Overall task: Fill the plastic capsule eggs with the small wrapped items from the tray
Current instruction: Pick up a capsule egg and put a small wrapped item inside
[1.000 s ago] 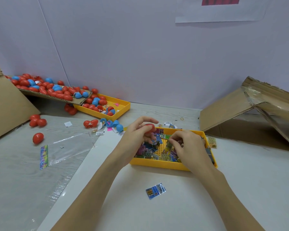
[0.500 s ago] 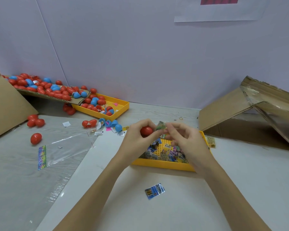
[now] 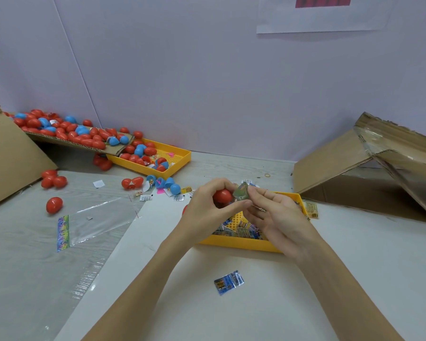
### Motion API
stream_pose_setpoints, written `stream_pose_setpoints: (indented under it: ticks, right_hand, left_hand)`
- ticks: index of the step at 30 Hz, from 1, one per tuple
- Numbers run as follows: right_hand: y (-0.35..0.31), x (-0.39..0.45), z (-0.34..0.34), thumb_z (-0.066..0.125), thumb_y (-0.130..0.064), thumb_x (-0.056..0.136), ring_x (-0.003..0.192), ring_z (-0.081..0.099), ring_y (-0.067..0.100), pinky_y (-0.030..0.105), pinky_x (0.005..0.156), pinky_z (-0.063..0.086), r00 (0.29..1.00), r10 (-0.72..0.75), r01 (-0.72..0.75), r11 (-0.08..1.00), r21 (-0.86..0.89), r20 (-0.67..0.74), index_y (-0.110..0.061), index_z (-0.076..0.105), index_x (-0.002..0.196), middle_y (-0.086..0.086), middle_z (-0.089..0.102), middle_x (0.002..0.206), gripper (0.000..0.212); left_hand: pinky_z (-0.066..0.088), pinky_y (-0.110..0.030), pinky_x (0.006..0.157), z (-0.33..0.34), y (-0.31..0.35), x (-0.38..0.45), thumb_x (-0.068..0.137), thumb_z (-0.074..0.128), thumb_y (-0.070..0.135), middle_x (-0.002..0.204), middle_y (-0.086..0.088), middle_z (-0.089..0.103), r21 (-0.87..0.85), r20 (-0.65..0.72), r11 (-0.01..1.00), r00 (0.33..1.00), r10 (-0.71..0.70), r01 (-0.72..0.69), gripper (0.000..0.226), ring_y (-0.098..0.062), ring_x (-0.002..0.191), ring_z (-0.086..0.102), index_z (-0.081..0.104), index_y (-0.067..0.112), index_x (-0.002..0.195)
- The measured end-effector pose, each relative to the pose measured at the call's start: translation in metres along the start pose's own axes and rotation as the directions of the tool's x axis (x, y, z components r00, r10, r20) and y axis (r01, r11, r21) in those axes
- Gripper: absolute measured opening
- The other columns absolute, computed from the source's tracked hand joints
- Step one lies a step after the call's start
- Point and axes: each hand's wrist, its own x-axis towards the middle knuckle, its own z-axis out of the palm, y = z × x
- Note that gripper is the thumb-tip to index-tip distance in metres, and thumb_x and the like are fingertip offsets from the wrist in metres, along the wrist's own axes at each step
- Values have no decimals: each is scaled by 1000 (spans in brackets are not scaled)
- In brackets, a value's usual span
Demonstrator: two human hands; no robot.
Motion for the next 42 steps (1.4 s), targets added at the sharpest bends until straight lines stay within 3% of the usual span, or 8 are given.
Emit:
stream_pose_setpoints:
  ticks: [4, 8, 13, 18, 26, 31, 39, 42]
  right_hand:
    - [1, 1, -2, 68, -19, 95, 91, 74, 14, 25, 74, 58, 981, -127, 107, 985, -134, -148, -6, 70, 112, 7, 78, 99, 21]
    - [3, 3, -6, 72, -21, 93, 81, 73, 12, 23, 68, 55, 922, -303, 189, 896, -403, -240, -12, 71, 109, 5, 78, 90, 19]
    - [5, 1, -6, 74, -28, 92, 79, 72, 6, 29, 68, 56, 880, -426, 250, 792, -558, -210, -20, 73, 106, -1, 77, 85, 17]
    - [6, -1, -3, 73, -28, 94, 70, 69, 19, 36, 65, 59, 808, -572, 344, 652, -676, -141, -22, 72, 99, -2, 74, 74, 8]
    - [10, 0, -2, 74, -26, 93, 68, 71, 0, 8, 68, 49, 697, -717, 424, 435, -795, -20, -21, 73, 95, -12, 74, 68, 4]
    - [11, -1, 1, 72, -26, 95, 70, 69, -5, 2, 67, 45, 642, -767, 418, 366, -832, -14, -21, 74, 95, -17, 71, 68, 5]
    - [15, -3, 4, 68, -21, 98, 69, 72, 9, 34, 64, 59, 564, -817, 389, 130, -912, 124, -15, 77, 108, -3, 76, 75, 14]
    - [16, -2, 5, 70, -22, 97, 75, 72, 5, 25, 70, 59, 627, -776, 399, 238, -886, 74, -16, 74, 112, -6, 76, 81, 16]
  left_hand:
    - [53, -27, 97, -3, 1, 0, 101, 61, 33, 119, 3, 55, -64, 94, 996, 994, -57, 63, 26, -3, 106, 58, 64, 30, 126]
    - [48, -17, 91, -4, 6, 1, 110, 37, 13, 120, -7, 48, -138, 120, 984, 988, -97, 114, 40, -7, 100, 60, 58, 28, 140]
    - [55, -18, 83, 0, 5, 1, 100, 62, 10, 117, -3, 61, -220, 75, 973, 996, -51, 66, 45, -12, 102, 70, 48, 29, 139]
    - [57, -20, 80, 0, 3, 2, 94, 72, 18, 112, 6, 72, -258, -45, 965, 997, -63, 49, 35, -11, 103, 71, 59, 20, 126]
    - [55, -15, 80, 1, 2, 2, 91, 75, 19, 105, 10, 73, -238, -34, 971, 999, -36, 27, 24, -8, 100, 72, 67, 21, 114]
    - [56, -17, 79, 0, -1, 4, 90, 75, 23, 103, 6, 74, -231, -88, 972, 994, -65, 43, 24, -9, 98, 73, 68, 20, 113]
    - [55, -15, 76, 2, -4, 3, 91, 76, 21, 102, 4, 72, -163, -109, 986, 993, -56, 38, 23, -6, 94, 72, 68, 17, 113]
    - [56, -17, 78, 2, -4, 3, 91, 76, 20, 103, 3, 74, -200, -109, 978, 991, -74, 51, 23, -10, 95, 73, 69, 18, 112]
